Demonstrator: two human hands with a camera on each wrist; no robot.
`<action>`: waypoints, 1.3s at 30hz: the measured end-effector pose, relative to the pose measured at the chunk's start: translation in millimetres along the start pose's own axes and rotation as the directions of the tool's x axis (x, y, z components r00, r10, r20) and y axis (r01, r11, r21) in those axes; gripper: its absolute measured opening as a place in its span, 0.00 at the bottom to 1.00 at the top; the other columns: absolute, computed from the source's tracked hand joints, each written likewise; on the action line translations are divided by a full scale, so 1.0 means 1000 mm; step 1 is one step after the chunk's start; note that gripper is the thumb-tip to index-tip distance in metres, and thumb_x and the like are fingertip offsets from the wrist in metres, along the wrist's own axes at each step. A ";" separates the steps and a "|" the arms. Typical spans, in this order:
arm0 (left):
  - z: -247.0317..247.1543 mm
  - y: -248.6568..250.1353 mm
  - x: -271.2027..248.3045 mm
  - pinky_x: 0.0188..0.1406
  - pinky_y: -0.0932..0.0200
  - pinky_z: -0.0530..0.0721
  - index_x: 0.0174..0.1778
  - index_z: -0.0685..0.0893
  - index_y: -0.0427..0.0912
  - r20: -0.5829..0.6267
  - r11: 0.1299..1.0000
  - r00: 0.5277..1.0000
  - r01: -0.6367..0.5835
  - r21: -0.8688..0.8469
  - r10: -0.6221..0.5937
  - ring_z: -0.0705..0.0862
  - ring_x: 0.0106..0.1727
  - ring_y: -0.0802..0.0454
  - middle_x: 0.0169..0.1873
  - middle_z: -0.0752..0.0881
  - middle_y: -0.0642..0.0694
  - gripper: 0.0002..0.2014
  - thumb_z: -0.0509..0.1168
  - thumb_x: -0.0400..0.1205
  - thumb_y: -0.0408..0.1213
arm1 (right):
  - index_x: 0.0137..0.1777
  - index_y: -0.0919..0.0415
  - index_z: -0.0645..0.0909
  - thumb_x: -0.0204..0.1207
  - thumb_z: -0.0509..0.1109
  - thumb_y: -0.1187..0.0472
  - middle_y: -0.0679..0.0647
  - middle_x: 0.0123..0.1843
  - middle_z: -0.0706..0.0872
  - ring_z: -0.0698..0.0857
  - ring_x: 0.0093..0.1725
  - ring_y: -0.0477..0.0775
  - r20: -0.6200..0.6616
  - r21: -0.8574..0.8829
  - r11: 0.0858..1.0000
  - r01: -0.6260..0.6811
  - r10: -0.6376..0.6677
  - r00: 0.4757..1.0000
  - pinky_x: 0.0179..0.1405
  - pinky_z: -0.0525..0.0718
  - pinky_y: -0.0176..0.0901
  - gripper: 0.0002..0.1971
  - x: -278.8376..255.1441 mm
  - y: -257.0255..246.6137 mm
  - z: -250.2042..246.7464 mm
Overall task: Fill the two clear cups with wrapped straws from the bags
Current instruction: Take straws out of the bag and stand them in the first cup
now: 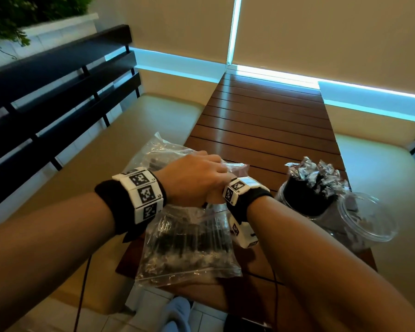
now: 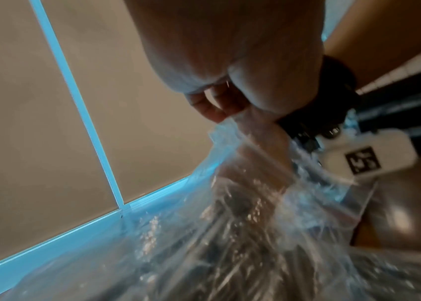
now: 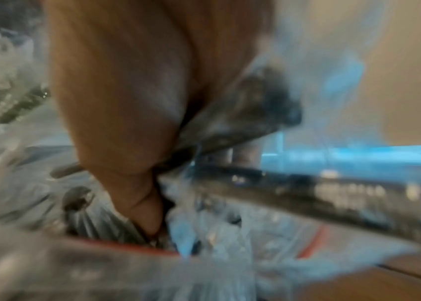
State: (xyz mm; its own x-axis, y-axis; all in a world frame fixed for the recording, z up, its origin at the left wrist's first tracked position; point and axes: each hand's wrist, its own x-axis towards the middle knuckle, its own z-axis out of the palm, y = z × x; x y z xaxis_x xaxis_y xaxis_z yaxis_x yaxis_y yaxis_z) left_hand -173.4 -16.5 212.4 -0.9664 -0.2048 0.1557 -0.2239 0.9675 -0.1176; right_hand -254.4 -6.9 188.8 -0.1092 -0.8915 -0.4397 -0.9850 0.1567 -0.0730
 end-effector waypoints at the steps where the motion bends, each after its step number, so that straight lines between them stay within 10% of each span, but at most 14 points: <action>1: 0.000 -0.001 0.001 0.53 0.52 0.85 0.51 0.86 0.52 0.109 0.998 0.992 0.062 0.013 -0.063 0.85 0.44 0.54 0.45 0.88 0.55 0.09 0.67 0.77 0.47 | 0.53 0.68 0.76 0.64 0.79 0.72 0.79 0.42 0.73 0.72 0.36 0.78 0.063 -0.015 1.000 -0.006 0.007 0.998 0.41 0.74 0.59 0.20 0.003 0.005 0.005; 6: 0.009 -0.003 0.002 0.40 0.56 0.83 0.46 0.82 0.47 0.315 0.913 0.859 0.357 0.197 -0.404 0.79 0.33 0.52 0.40 0.86 0.50 0.18 0.58 0.83 0.58 | 0.45 0.58 0.84 0.71 0.75 0.49 0.56 0.41 0.87 0.86 0.42 0.59 -0.062 -0.036 0.974 0.226 -0.228 0.972 0.44 0.83 0.46 0.12 0.020 0.067 0.007; 10: 0.030 -0.001 0.011 0.44 0.55 0.84 0.61 0.75 0.43 0.248 0.885 0.851 0.430 0.179 -0.463 0.82 0.41 0.50 0.50 0.85 0.48 0.21 0.66 0.80 0.55 | 0.52 0.59 0.82 0.69 0.77 0.55 0.52 0.44 0.83 0.82 0.46 0.55 -0.098 0.049 0.954 0.296 -0.290 0.952 0.40 0.76 0.42 0.14 0.031 0.068 0.014; 13: 0.043 -0.003 0.013 0.54 0.52 0.77 0.62 0.80 0.48 0.302 0.883 0.830 0.426 0.198 -0.469 0.80 0.53 0.48 0.55 0.81 0.47 0.28 0.67 0.75 0.64 | 0.38 0.54 0.79 0.69 0.79 0.55 0.45 0.34 0.79 0.80 0.38 0.51 -0.055 0.049 0.953 0.300 -0.297 0.953 0.32 0.73 0.35 0.10 0.033 0.078 0.015; 17: 0.055 -0.007 0.012 0.60 0.47 0.73 0.63 0.83 0.55 0.356 0.836 0.757 0.508 0.209 -0.549 0.76 0.59 0.46 0.58 0.76 0.45 0.28 0.64 0.74 0.69 | 0.51 0.56 0.88 0.65 0.81 0.58 0.51 0.42 0.88 0.84 0.39 0.49 -0.047 0.162 0.929 0.332 -0.329 0.943 0.37 0.78 0.37 0.14 0.032 0.081 0.018; 22: 0.061 -0.009 0.007 0.56 0.48 0.74 0.70 0.79 0.60 0.362 0.830 0.750 0.534 0.162 -0.553 0.76 0.57 0.45 0.54 0.74 0.45 0.23 0.63 0.80 0.62 | 0.60 0.56 0.83 0.69 0.76 0.64 0.53 0.52 0.87 0.86 0.48 0.53 0.040 0.289 0.908 0.303 -0.328 0.944 0.46 0.85 0.45 0.18 0.024 0.089 0.004; 27: 0.062 -0.011 0.001 0.55 0.48 0.79 0.67 0.82 0.56 0.405 0.807 0.712 0.576 0.132 -0.574 0.74 0.54 0.47 0.47 0.65 0.49 0.23 0.66 0.78 0.61 | 0.55 0.56 0.79 0.70 0.63 0.79 0.54 0.55 0.85 0.86 0.45 0.53 0.109 0.619 0.766 0.173 -0.302 0.947 0.34 0.83 0.40 0.20 0.020 0.092 -0.005; 32: 0.063 -0.012 -0.003 0.50 0.49 0.84 0.63 0.83 0.53 0.414 0.781 0.699 0.623 0.049 -0.583 0.69 0.47 0.51 0.46 0.67 0.49 0.21 0.69 0.78 0.59 | 0.55 0.53 0.84 0.76 0.68 0.65 0.50 0.53 0.86 0.83 0.49 0.52 -0.010 0.126 0.944 0.304 -0.305 0.952 0.48 0.80 0.42 0.10 0.020 0.085 -0.008; 39: 0.058 -0.012 -0.012 0.48 0.49 0.84 0.59 0.86 0.49 0.423 0.757 0.686 0.653 0.001 -0.593 0.76 0.47 0.49 0.49 0.73 0.48 0.20 0.70 0.77 0.57 | 0.48 0.61 0.88 0.77 0.67 0.64 0.55 0.43 0.85 0.81 0.43 0.56 -0.106 -0.174 0.919 0.355 -0.376 0.921 0.40 0.75 0.42 0.08 0.016 0.073 -0.006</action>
State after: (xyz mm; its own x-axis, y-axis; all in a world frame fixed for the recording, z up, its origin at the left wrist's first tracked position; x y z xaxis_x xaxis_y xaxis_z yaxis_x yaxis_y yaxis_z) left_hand -166.3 -34.2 154.6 -0.5833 -0.7765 -0.2385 -0.8012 0.5983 0.0115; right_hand -329.0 -12.4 181.2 0.2554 -0.9245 -0.2828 -0.9668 -0.2465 -0.0674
